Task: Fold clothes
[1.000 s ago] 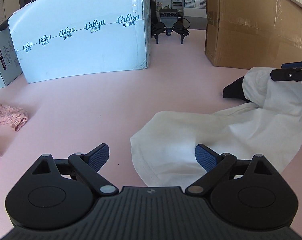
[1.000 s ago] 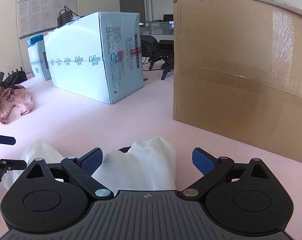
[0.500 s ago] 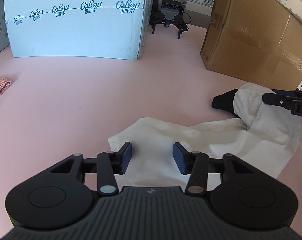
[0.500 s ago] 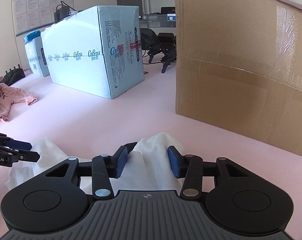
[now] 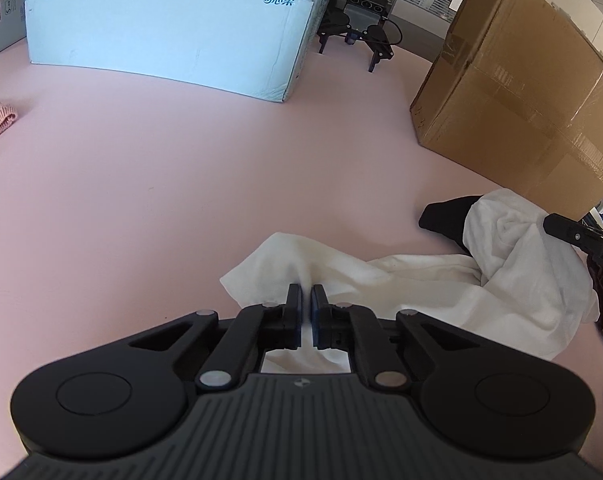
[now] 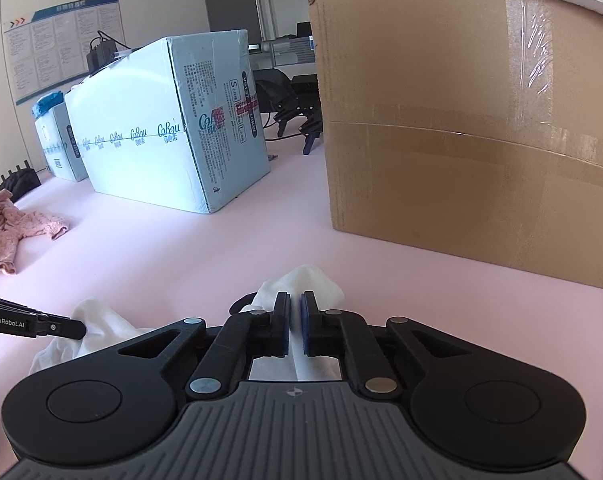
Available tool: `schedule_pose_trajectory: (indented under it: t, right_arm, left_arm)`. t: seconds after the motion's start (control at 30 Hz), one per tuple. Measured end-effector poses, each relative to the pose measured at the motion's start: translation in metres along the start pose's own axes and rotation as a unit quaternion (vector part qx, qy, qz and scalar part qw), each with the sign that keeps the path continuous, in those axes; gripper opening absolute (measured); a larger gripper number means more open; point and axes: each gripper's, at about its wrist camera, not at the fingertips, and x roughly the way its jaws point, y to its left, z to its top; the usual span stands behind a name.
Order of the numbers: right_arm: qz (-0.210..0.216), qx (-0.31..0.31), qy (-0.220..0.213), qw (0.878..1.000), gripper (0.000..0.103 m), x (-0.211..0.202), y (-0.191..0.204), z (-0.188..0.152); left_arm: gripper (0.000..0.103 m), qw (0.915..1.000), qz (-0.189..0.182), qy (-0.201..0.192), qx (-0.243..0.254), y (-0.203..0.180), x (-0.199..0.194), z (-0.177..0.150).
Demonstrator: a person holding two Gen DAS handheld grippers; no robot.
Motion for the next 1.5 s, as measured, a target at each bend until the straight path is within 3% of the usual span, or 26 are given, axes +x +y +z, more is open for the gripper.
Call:
schedule_pose_trajectory:
  t: [0.1,0.13,0.17,0.23,0.33,0.4,0.43,0.47,0.6,0.8,0.97,1.1,1.27,1.4,1.5]
  right_arm:
    - [0.012,-0.006,0.011,1.000,0.009,-0.001,-0.002,0.003]
    - [0.019,-0.009,0.019,1.000,0.028,-0.001,-0.003,0.005]
    - [0.023,-0.011,0.023,0.999,0.056,-0.001,-0.003,0.007]
    - [0.018,-0.018,0.013,1.000,0.062,-0.003,-0.001,0.010]
    - [-0.025,-0.088,0.033,0.995,0.058,0.007,0.013,0.014]
    - [-0.042,-0.113,0.058,0.991,0.038,0.016,0.020,0.014]
    - [-0.048,-0.121,0.072,0.989,0.020,0.022,0.023,0.014]
    - [-0.056,-0.124,0.083,0.987,0.007,0.027,0.025,0.014]
    - [-0.065,-0.119,0.091,0.987,0.003,0.040,0.030,0.013]
    - [-0.077,-0.060,0.032,0.995,0.003,0.035,0.019,0.034]
    - [-0.102,-0.010,-0.010,0.995,0.002,0.031,0.000,0.059]
    - [-0.138,0.017,-0.037,0.990,0.002,0.021,-0.019,0.086]
    - [-0.180,0.013,-0.088,0.980,0.002,-0.015,-0.031,0.125]
    - [-0.196,-0.006,-0.156,0.968,0.000,-0.060,-0.027,0.150]
    - [-0.168,0.000,-0.170,0.971,0.001,-0.094,-0.029,0.161]
  left_arm:
    - [0.003,1.0000,0.000,-0.009,0.003,-0.006,-0.004,0.003]
    - [0.003,0.9999,-0.001,-0.013,0.007,-0.008,-0.006,0.003]
    - [0.003,0.9998,0.000,-0.016,0.010,-0.010,-0.007,0.003]
    - [0.003,0.9996,0.002,-0.019,0.020,-0.014,-0.008,0.003]
    - [0.003,0.9996,0.006,-0.014,0.025,-0.014,-0.005,0.003]
    - [0.003,0.9995,0.006,-0.010,0.028,-0.012,-0.003,0.003]
    - [0.003,0.9995,0.006,-0.008,0.029,-0.011,-0.002,0.003]
    - [0.003,0.9996,0.005,-0.007,0.028,-0.011,-0.002,0.003]
    - [0.003,0.9998,-0.002,0.001,0.018,-0.012,0.002,0.012]
    - [0.003,0.9995,-0.001,-0.002,0.030,-0.016,0.012,0.048]
    - [0.003,0.9976,0.050,-0.003,0.048,-0.032,0.029,0.089]
    - [0.003,0.9970,0.064,-0.021,0.039,-0.047,0.029,0.138]
    - [0.003,0.9897,0.093,-0.086,0.067,-0.075,-0.005,0.180]
    - [0.003,0.9851,0.062,-0.136,0.085,-0.100,-0.055,0.196]
    - [0.003,0.9830,0.041,-0.131,0.123,-0.118,-0.073,0.183]
